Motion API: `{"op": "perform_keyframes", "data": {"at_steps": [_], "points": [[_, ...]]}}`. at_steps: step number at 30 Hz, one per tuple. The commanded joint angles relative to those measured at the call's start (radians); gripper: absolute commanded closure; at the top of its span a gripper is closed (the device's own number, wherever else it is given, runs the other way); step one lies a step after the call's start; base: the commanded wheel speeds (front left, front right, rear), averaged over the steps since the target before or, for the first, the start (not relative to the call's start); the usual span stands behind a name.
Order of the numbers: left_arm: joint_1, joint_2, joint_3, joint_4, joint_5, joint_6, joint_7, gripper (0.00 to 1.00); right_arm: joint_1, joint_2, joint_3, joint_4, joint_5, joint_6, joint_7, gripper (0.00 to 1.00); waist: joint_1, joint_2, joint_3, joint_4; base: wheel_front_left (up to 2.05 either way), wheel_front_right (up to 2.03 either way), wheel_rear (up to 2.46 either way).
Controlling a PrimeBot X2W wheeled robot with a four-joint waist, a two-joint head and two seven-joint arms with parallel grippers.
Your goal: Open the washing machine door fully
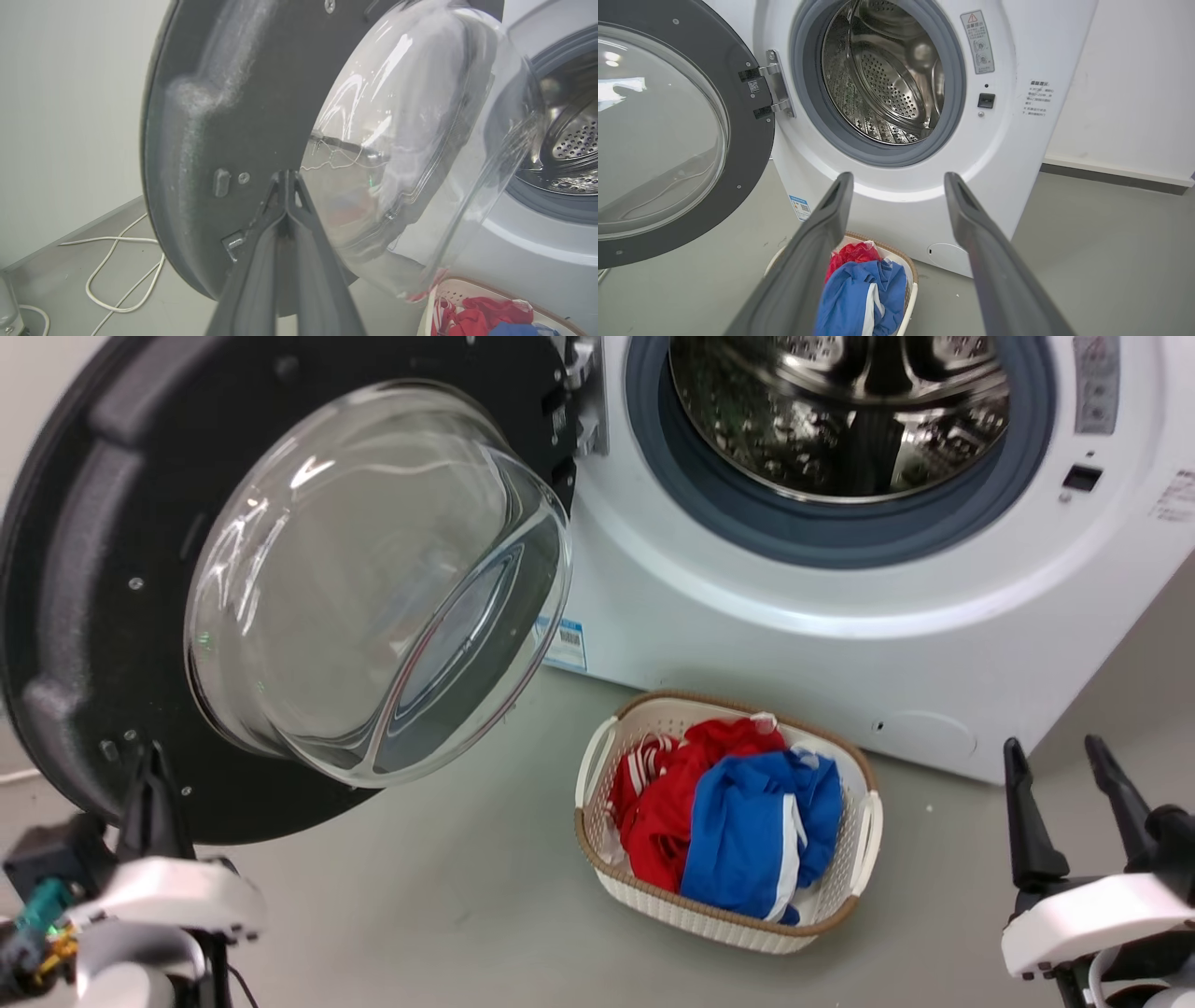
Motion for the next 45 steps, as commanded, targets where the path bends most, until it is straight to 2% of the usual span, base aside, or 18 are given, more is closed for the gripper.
{"op": "perform_keyframes", "data": {"at_steps": [1,9,14,21,22,24,25,26,36,45], "points": [[0.032,-0.004,-0.007,-0.023,0.012,0.012,0.001,1.00,0.014,0.006,0.003,0.002,0.005,0.000,-0.009,0.00,-0.0001,-0.0001,-0.041,-0.002,0.00,0.00,0.00],[0.207,-0.029,-0.077,-0.207,0.056,0.069,0.056,1.00,0.059,0.020,0.008,0.009,0.012,0.000,-0.016,0.00,-0.0001,-0.0001,-0.107,-0.024,0.00,0.00,0.00],[0.244,-0.030,-0.122,-0.250,0.064,0.048,0.073,1.00,0.063,0.022,0.022,0.012,0.016,0.000,-0.011,0.00,-0.0001,-0.0001,-0.121,-0.071,0.00,0.00,0.00],[0.188,-0.052,-0.186,-0.245,0.078,0.013,0.072,1.00,0.055,0.022,0.033,0.011,0.013,0.000,-0.003,0.00,-0.0001,-0.0001,-0.130,-0.160,0.00,0.00,0.00],[0.180,-0.056,-0.192,-0.240,0.080,0.009,0.070,0.92,0.053,0.022,0.039,0.011,0.011,0.000,-0.001,0.00,-0.0001,-0.0001,-0.131,-0.176,0.00,0.00,0.00],[0.161,-0.058,-0.206,-0.228,0.083,0.000,0.075,0.55,0.051,0.022,0.041,0.012,0.010,0.000,0.001,0.00,-0.0001,-0.0001,-0.132,-0.203,0.00,0.00,0.00],[0.153,-0.058,-0.209,-0.221,0.084,-0.003,0.077,0.23,0.048,0.022,0.044,0.014,0.009,0.000,0.002,0.00,-0.0001,-0.0001,-0.132,-0.219,0.00,0.00,0.00],[0.146,-0.057,-0.206,-0.215,0.079,-0.007,0.073,0.00,0.045,0.022,0.050,0.015,0.010,0.000,0.002,0.00,-0.0001,-0.0001,-0.132,-0.236,0.00,0.00,0.00],[0.148,-0.042,-0.212,-0.152,0.087,0.000,0.069,0.00,0.038,0.020,0.072,0.044,0.015,0.000,-0.008,0.00,-0.0001,-0.0001,-0.139,-0.356,0.00,0.00,0.00],[0.141,-0.042,-0.218,-0.126,0.090,0.013,0.079,0.00,0.039,0.012,0.077,0.050,0.022,0.000,-0.005,0.00,-0.0001,-0.0001,-0.138,-0.378,0.00,0.00,0.00]]}}
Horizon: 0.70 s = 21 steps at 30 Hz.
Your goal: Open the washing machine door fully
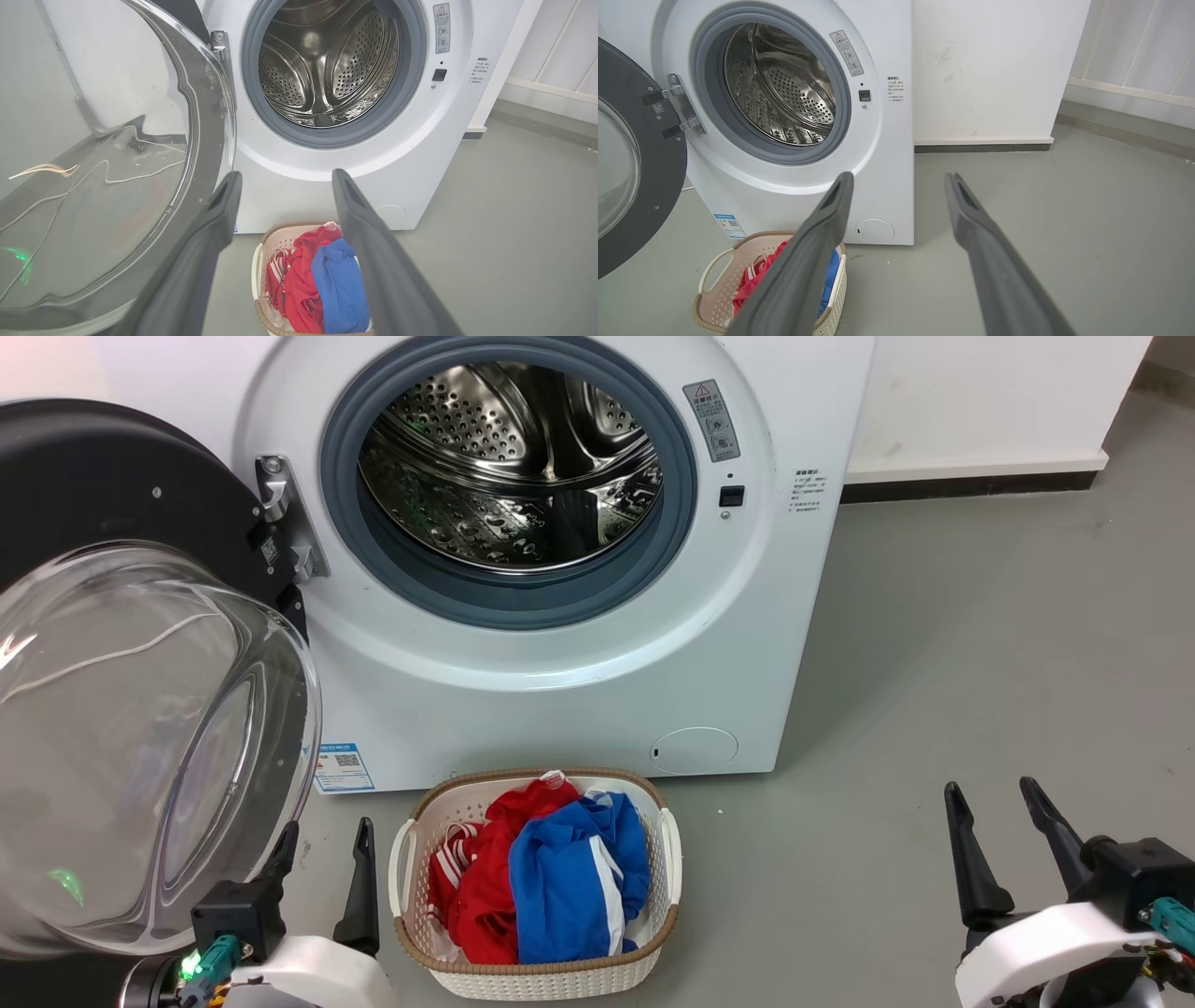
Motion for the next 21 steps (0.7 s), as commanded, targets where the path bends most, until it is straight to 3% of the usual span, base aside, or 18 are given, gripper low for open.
{"op": "perform_keyframes", "data": {"at_steps": [1,21], "points": [[-0.007,0.002,-0.002,0.001,0.007,0.003,0.000,0.00,-0.009,-0.004,0.001,0.002,0.008,0.000,0.002,0.00,0.0000,-0.0001,0.001,0.002,0.00,0.00,0.00],[-0.045,-0.001,-0.018,-0.010,-0.004,0.007,-0.003,0.00,-0.020,-0.007,-0.003,0.017,0.016,0.000,-0.020,0.00,0.0000,-0.0001,0.008,0.016,0.00,0.00,0.00]]}}
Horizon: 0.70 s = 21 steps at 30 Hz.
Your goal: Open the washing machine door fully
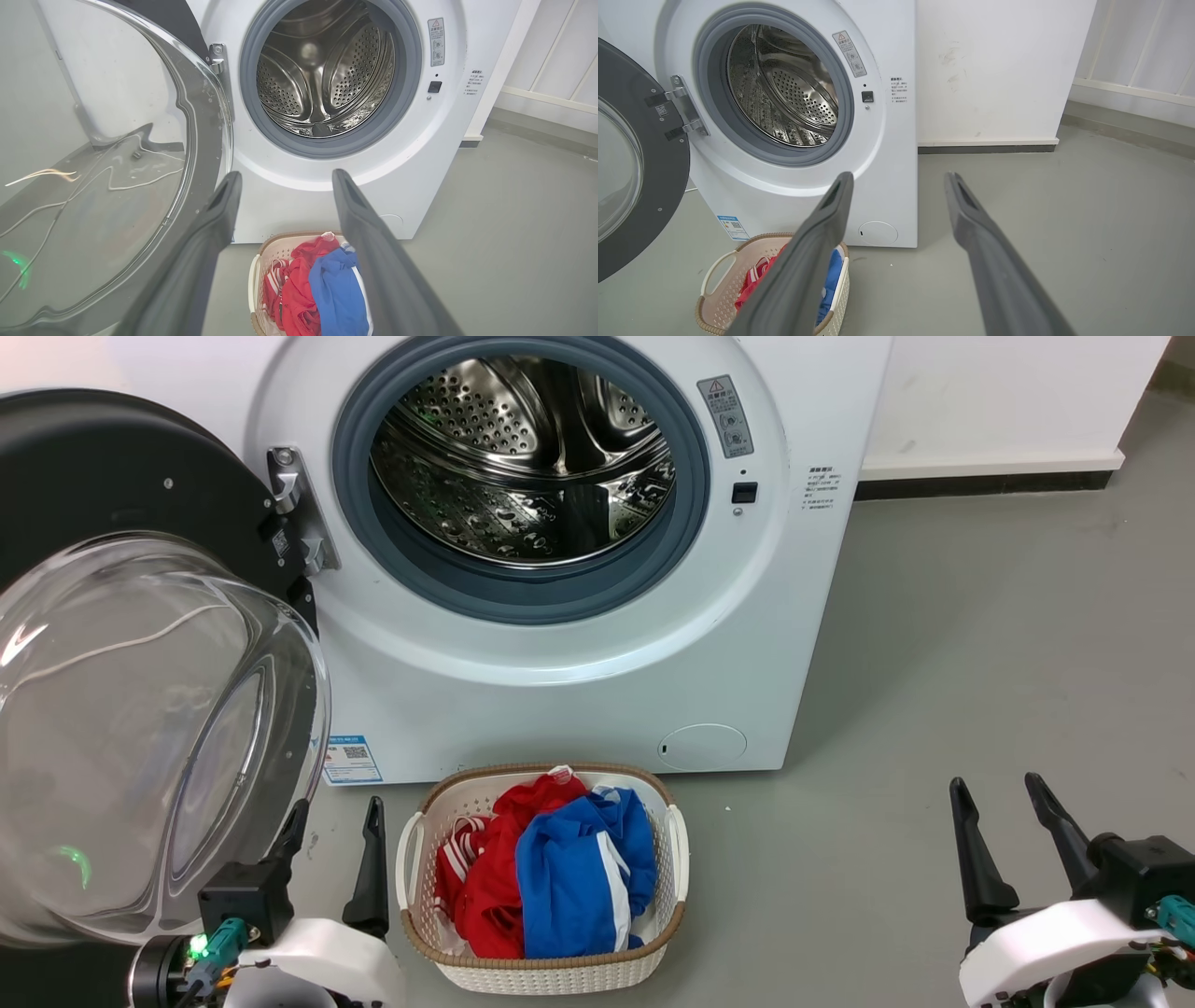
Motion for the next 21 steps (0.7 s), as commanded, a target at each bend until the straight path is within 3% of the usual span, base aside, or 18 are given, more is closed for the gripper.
{"op": "perform_keyframes", "data": {"at_steps": [1,8,9,12,21], "points": [[-0.012,0.000,0.002,-0.004,-0.006,0.003,-0.002,0.00,-0.010,0.001,0.003,0.003,0.003,0.000,-0.006,0.00,0.0000,0.0000,0.001,-0.001,0.00,0.00,0.00],[-0.016,0.001,0.002,-0.006,-0.006,0.010,-0.012,0.00,-0.006,0.001,0.001,0.005,0.003,0.000,-0.009,0.00,0.0000,0.0000,0.004,0.000,0.00,0.00,0.00],[-0.002,-0.002,0.002,-0.002,-0.008,0.004,-0.007,1.00,0.001,0.001,0.002,0.007,0.002,0.000,-0.004,1.00,0.0000,0.0000,0.004,0.000,0.00,0.00,0.00],[0.002,-0.010,0.005,0.004,-0.023,-0.001,-0.004,1.00,-0.002,0.002,-0.003,0.023,0.016,0.000,0.000,1.00,0.0000,0.0000,0.004,0.000,0.00,0.00,0.00],[-0.008,-0.041,0.053,0.020,-0.173,-0.043,0.029,1.00,-0.023,0.003,-0.012,0.054,0.206,0.000,0.023,1.00,0.0000,0.0000,0.007,0.003,0.00,0.00,0.00]]}}
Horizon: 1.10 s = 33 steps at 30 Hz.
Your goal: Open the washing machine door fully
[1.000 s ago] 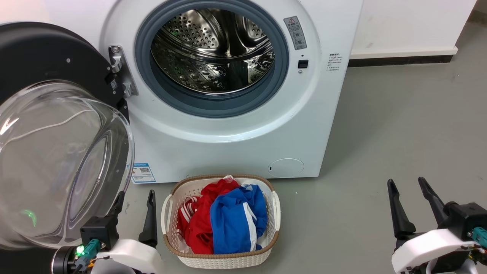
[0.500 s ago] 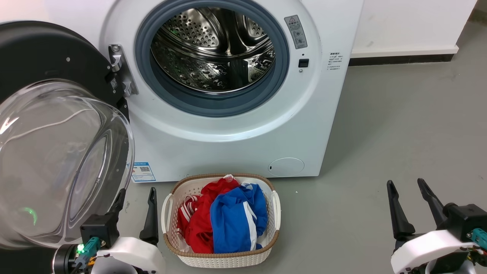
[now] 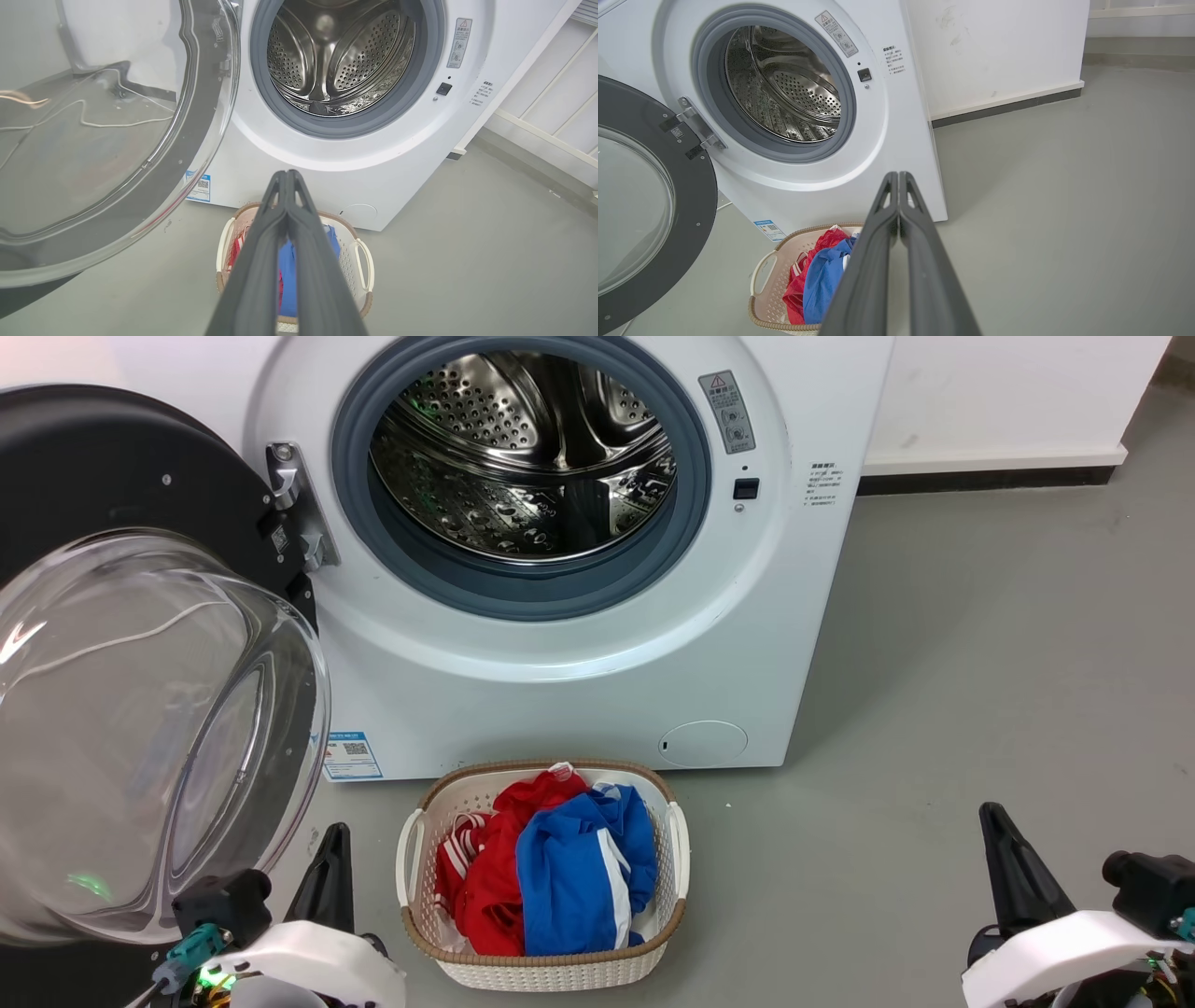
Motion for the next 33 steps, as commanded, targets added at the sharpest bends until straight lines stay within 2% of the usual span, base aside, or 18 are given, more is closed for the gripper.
{"op": "perform_keyframes", "data": {"at_steps": [1,18,33], "points": [[-0.028,0.000,0.018,-0.009,-0.032,-0.011,0.005,1.00,-0.033,-0.001,-0.002,-0.010,0.044,0.000,0.002,1.00,0.0000,-0.0001,0.000,0.000,0.00,0.00,0.00],[-0.050,-0.051,0.095,0.028,-0.263,-0.083,0.060,1.00,-0.060,0.001,-0.006,0.030,0.338,0.000,0.024,1.00,0.0000,-0.0001,0.005,0.006,0.00,0.00,0.00],[-0.062,-0.091,0.153,0.047,-0.432,-0.135,0.101,1.00,-0.082,0.003,-0.013,0.064,0.554,0.000,0.043,1.00,0.0000,-0.0001,0.010,0.011,0.00,0.00,0.00]]}}
